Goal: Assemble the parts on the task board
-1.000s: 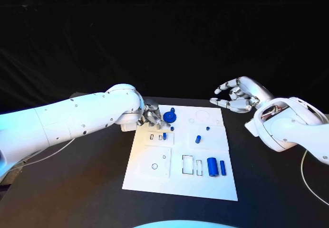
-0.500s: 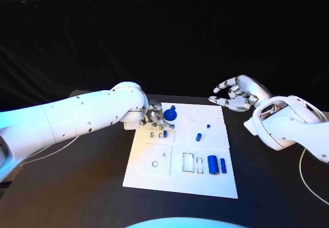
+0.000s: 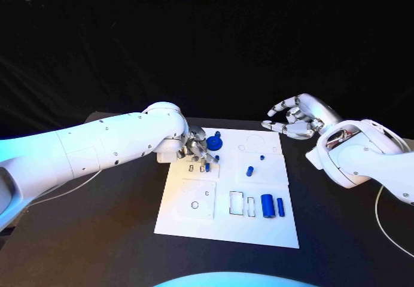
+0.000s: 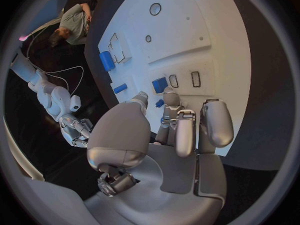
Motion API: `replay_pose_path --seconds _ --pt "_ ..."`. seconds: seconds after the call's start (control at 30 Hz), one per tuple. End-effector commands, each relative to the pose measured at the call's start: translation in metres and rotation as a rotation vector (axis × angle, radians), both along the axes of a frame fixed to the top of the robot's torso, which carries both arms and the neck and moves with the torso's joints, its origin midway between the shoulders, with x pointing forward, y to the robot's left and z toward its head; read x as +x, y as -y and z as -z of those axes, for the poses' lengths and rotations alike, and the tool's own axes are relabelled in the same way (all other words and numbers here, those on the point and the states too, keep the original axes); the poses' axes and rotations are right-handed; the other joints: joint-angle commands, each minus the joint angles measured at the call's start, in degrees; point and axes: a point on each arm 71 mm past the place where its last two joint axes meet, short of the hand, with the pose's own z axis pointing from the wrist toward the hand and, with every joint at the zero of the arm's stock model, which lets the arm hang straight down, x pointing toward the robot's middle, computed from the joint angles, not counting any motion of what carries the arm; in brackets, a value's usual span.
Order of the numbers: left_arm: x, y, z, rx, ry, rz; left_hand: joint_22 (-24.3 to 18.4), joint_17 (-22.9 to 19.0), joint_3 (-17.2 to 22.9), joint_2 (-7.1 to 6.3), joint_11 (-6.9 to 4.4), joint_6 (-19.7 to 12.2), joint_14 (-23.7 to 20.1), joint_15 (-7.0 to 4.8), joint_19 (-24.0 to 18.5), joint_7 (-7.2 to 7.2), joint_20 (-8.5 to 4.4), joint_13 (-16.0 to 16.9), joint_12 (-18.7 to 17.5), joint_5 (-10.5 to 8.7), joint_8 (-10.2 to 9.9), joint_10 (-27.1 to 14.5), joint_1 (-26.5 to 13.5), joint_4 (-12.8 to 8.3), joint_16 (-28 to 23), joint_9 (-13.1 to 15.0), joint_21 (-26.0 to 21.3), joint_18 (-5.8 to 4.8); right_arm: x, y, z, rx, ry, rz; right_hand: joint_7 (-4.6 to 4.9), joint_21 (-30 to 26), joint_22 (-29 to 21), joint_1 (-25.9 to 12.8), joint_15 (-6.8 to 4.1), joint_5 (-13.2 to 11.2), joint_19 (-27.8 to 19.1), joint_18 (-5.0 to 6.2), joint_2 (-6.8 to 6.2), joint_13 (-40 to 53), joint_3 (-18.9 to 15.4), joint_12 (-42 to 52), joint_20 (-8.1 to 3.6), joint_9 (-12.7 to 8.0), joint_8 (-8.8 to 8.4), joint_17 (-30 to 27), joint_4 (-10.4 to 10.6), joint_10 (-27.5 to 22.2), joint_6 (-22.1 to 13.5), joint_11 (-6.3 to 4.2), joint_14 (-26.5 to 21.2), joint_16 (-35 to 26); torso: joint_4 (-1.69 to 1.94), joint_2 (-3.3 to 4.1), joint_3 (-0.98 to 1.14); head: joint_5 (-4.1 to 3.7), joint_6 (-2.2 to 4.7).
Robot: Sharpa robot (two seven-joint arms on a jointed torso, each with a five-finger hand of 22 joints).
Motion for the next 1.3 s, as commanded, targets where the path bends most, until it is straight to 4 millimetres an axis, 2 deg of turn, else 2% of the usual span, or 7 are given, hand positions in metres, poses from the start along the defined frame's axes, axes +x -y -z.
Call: replay_pose_path --seconds 0.03,0.43,0.6,0.9,1.2,1.27,1.3 --pt "-0.0021 0.0019 0.0023 0.012 -0.033 0.02 0.1 13.3 0.5 -0.03 0.0 -0.5 5.5 -0.27 0.2 -0.06 0.05 -0.1 -0.3 0.05 0.3 -0.4 0.8 0.0 0.2 0.1 0.3 -0.72 0.0 -0.0014 0.0014 -0.012 -0.009 -0.007 -0.09 -0.3 11.3 -0.5 -0.54 0.4 2.5 1.13 -0.02 6.4 0.1 -0.3 -0.53 0.1 0.23 3.9 0.2 0.0 0.4 -0.26 3.5 -0.3 0.03 0.03 0.01 0.07 -0.04" --pt "-0.0047 0.0013 0.0063 0.026 -0.051 0.032 0.3 13.3 1.7 0.16 0.03 -0.8 5.5 -0.24 0.1 -0.03 0.11 -0.3 -0.4 0.06 0.3 -0.6 1.9 0.0 0.2 0.7 0.5 -0.73 0.0002 -0.0014 0.0025 -0.014 -0.014 -0.007 -0.1 -0.4 11.3 -0.6 -0.55 0.4 2.4 1.15 0.06 6.4 0.1 -0.3 -0.54 0.1 0.27 3.9 0.2 0.0 0.4 -0.26 3.5 -0.4 -0.03 0.09 -0.03 0.06 -0.17" --pt "-0.0047 0.0011 0.0067 0.027 -0.051 0.032 0.4 13.4 2.3 0.19 0.05 -0.9 5.6 -0.22 0.1 -0.01 0.14 -0.3 -0.4 0.08 0.3 -0.7 2.4 -0.1 0.2 0.9 0.5 -0.74 0.0002 -0.0015 0.0027 -0.016 -0.016 -0.008 -0.1 -0.4 11.3 -0.6 -0.55 0.4 2.4 1.15 0.06 6.4 0.1 -0.3 -0.54 0.1 0.27 3.9 0.2 0.0 0.4 -0.26 3.5 -0.4 0.0 0.06 0.04 0.11 -0.31" --pt "-0.0045 0.0019 0.0066 0.014 -0.049 0.025 0.7 13.4 6.9 -0.11 0.03 -1.1 5.5 -0.2 -0.1 -0.01 0.19 -0.6 -0.4 0.09 -0.1 -0.9 4.2 -0.1 0.2 1.7 0.8 -0.74 0.0005 -0.0022 0.0034 -0.021 -0.021 -0.009 -0.1 -0.4 11.3 -0.6 -0.56 0.4 2.4 1.15 0.1 6.4 0.2 -0.3 -0.55 0.1 0.28 3.9 0.2 0.0 0.4 -0.27 3.5 -0.4 -0.03 0.09 0.02 0.16 -0.45" --pt "-0.0036 0.0028 0.0057 -0.031 -0.049 -0.004 1.5 13.3 20.6 -2.92 -0.27 -1.1 5.5 -0.49 -0.2 -0.22 -0.03 -0.7 -0.2 0.11 -0.4 -0.9 6.1 -0.6 0.1 3.4 1.2 -0.78 0.0007 -0.0022 0.0038 -0.028 -0.023 -0.01 -0.11 -0.4 11.3 -0.6 -0.57 0.4 2.5 1.14 0.17 6.5 0.2 -0.2 -0.56 0.1 0.31 4.0 0.1 0.0 0.4 -0.27 3.5 -0.4 -0.01 0.1 0.01 0.11 -0.49" --pt "-0.0035 0.003 0.0056 -0.041 -0.053 -0.01 1.7 13.3 27.0 -4.67 -0.46 -1.3 5.5 -0.53 -0.3 -0.18 -0.14 -0.8 -0.1 0.1 -0.1 -0.8 6.2 -1.6 0.1 4.4 1.4 -0.8 0.0008 -0.0021 0.004 -0.03 -0.024 -0.01 -0.11 -0.4 11.3 -0.6 -0.57 0.4 2.5 1.13 0.18 6.5 0.2 -0.2 -0.56 0.1 0.32 3.9 0.1 0.0 0.4 -0.28 3.5 -0.4 0.01 0.1 0.01 0.11 -0.52" --pt "-0.0035 0.003 0.0056 -0.047 -0.056 -0.013 1.7 13.3 28.3 -4.9 -0.39 -1.3 5.5 -0.51 -0.3 -0.32 -0.13 -0.8 -0.2 0.21 0.0 -0.8 6.1 -1.9 0.1 4.6 1.4 -0.81 0.0008 -0.002 0.0041 -0.031 -0.025 -0.01 -0.11 -0.4 11.3 -0.6 -0.57 0.4 2.5 1.13 0.18 6.5 0.2 -0.2 -0.56 0.1 0.32 3.9 0.1 0.0 0.4 -0.28 3.5 -0.4 0.0 0.08 0.0 0.12 -0.58"
